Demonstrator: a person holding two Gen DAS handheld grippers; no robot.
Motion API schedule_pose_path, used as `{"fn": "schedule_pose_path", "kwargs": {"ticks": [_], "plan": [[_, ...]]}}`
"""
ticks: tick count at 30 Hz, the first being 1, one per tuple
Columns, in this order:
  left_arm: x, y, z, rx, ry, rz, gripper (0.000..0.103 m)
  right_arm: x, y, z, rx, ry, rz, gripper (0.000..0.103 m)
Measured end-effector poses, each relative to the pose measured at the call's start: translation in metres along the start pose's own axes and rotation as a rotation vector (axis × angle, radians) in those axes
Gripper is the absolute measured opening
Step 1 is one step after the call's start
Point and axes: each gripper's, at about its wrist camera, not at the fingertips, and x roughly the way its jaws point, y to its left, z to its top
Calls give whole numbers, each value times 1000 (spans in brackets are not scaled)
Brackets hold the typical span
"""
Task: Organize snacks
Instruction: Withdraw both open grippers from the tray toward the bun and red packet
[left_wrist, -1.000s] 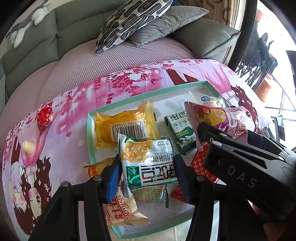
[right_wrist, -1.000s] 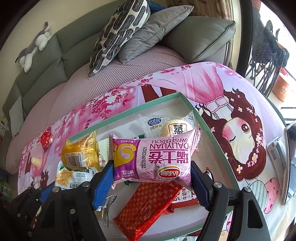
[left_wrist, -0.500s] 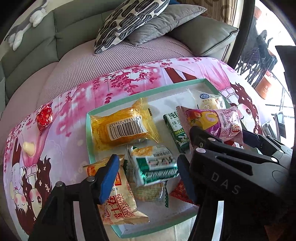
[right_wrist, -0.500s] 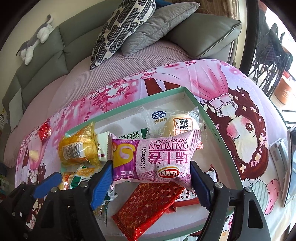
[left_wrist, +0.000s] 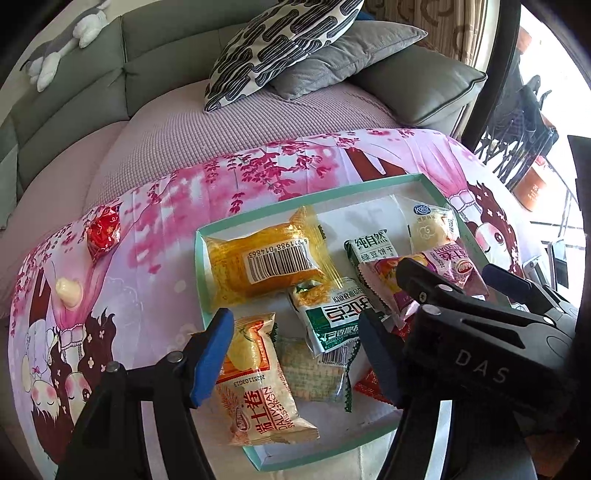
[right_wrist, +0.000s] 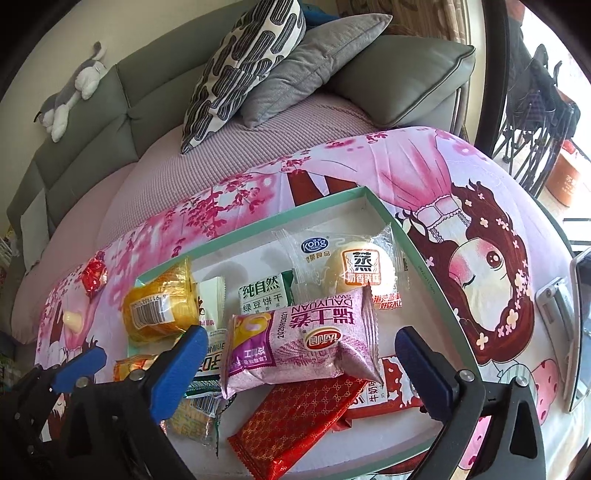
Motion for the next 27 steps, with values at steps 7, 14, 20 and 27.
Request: {"fn": "schedule_pose_path", "kwargs": {"ticks": [7,14,20,27], "plan": [[-5,27,4,-72,-20,40,71,0,-4,1,13,-1,-9,103],[-9,72,4,-215,-36,89,71,-1,5,-1,-22,1,3,103],[-9,98,0,-302,-40,108,72,0,8,-2,-36,7,1,103],[-10,107,-1,-325,-54,129,92,-2,11,-3,-62,-25,-6,103]]}}
